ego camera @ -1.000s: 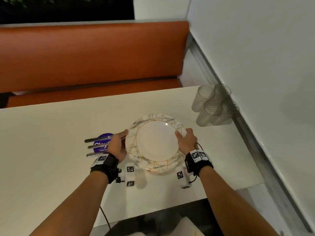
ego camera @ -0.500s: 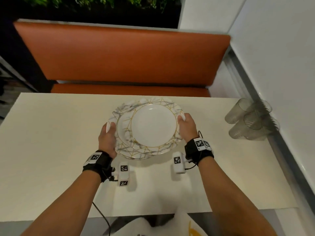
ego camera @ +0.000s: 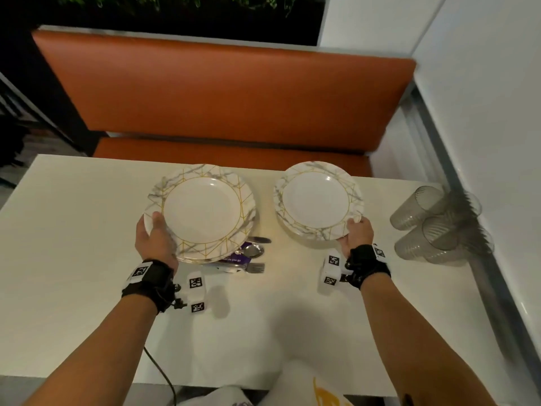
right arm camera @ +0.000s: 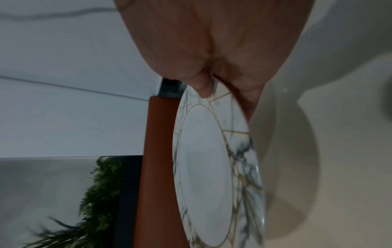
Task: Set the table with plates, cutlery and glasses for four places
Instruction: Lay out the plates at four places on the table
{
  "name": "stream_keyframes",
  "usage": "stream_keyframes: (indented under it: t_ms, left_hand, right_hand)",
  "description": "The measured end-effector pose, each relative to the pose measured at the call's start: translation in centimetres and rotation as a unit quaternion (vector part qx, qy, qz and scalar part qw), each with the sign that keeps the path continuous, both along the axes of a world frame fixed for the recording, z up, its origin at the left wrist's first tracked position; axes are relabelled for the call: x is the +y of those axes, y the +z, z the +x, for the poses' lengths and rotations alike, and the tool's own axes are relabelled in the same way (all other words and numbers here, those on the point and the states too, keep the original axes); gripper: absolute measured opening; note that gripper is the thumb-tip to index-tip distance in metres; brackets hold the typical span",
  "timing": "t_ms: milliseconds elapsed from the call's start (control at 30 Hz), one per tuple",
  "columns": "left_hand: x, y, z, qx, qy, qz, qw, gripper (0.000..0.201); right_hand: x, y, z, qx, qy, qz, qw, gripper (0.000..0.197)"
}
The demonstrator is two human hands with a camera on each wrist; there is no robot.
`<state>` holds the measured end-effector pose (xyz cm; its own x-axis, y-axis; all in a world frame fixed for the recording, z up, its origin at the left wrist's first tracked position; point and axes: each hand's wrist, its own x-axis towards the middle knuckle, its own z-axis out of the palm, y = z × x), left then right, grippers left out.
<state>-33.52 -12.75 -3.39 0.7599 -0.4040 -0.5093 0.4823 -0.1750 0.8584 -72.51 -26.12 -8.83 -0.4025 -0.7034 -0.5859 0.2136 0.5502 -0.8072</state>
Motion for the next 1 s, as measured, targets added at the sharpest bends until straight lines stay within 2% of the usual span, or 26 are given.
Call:
stream_keyframes:
  t_ms: [333,567,667,833,1000]
  left_hand:
    - [-1.5,-0.8,-2.1,-0.022,0.022,0.000,1.000,0.063]
    - [-2.2,-0.6,-2.7,-0.061,-0.012,-0.006,0.998,0.049]
    - [-2.1,-1.1,-2.6,-0.069,-0.035,0.000,0.997,0.049]
    - [-1.9,-1.6,-2.7,-0.074,-0.054,0.013,0.996,0.061]
    - [-1.8,-1.8,-3.3,-0.066,-0.069,0.009,0.995,0.055]
  right_hand:
    - [-1.1,-5.4,-1.0,0.110,0.036,0.075,0.990,0.043]
    - [-0.9,-5.1,-1.7,0.270,0.171,0.124,0.940,0.052]
    - [-1.1,-5.5,-1.7,0.265,0.177,0.125,0.940,0.054]
    - [-1.8,-5.6,-1.2,0.245,0.167,0.132,0.946,0.047]
    - [-2.7,-4.8,-1.3,0.240,0.189,0.132,0.943,0.038]
